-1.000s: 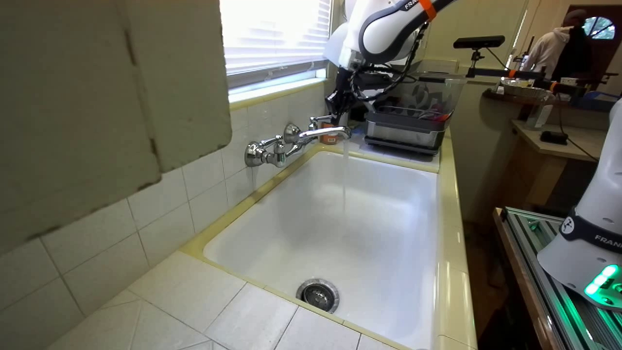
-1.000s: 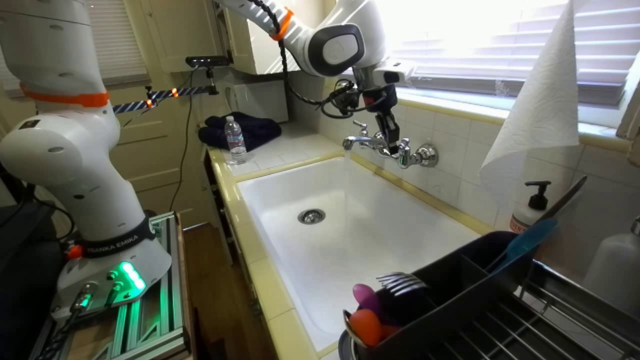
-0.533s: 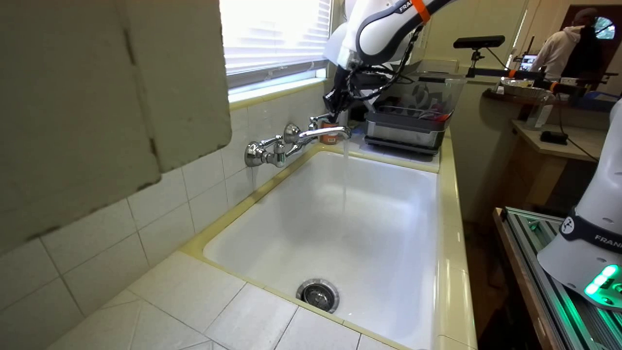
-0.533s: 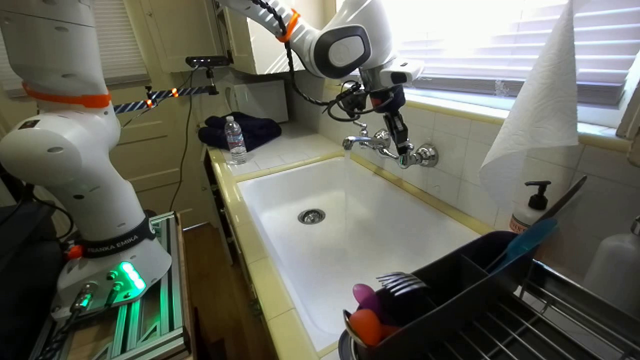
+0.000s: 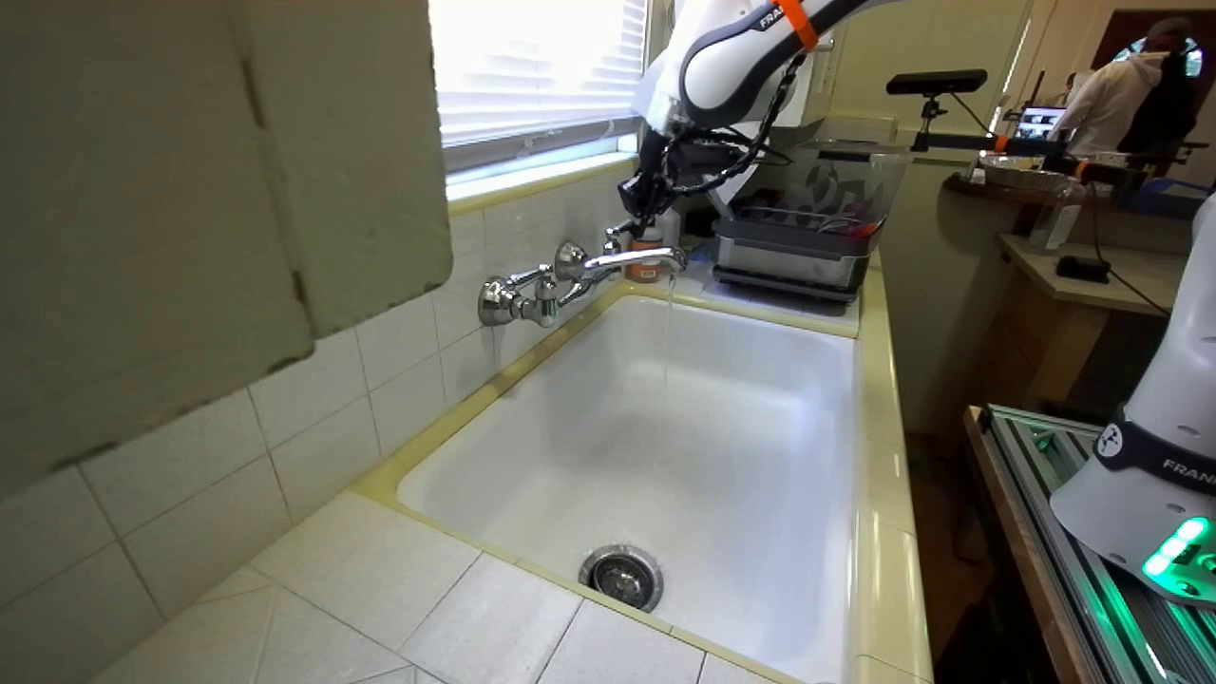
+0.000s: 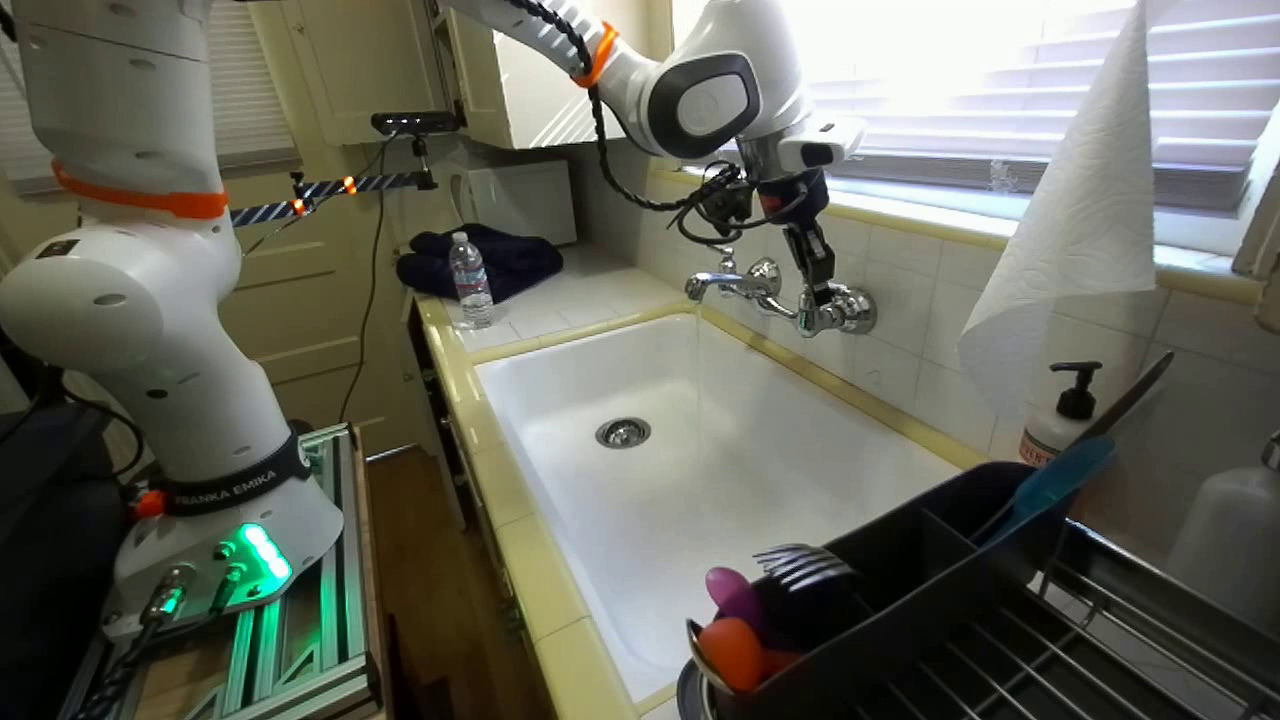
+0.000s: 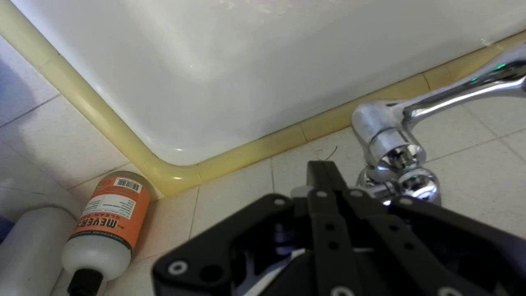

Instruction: Close the tap

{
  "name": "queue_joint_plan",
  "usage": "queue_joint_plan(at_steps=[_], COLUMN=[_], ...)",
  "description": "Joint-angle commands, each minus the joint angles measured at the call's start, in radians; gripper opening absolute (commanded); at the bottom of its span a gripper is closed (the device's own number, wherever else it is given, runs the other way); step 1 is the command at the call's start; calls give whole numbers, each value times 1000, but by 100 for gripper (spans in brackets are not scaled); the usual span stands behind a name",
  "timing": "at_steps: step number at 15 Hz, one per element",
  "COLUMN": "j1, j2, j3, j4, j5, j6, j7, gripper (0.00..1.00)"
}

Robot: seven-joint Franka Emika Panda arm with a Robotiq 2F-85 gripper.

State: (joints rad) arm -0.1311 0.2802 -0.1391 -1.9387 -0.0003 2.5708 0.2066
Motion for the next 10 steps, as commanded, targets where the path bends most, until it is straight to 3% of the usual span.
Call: queue_joint_plan(at_steps=[1, 10], j1=[-4, -11], j2=[58, 79], j3=[12, 16], j4=[72, 104], j5=[41, 68], j6=[33, 32], j7=[-31, -57], gripper=[0, 0])
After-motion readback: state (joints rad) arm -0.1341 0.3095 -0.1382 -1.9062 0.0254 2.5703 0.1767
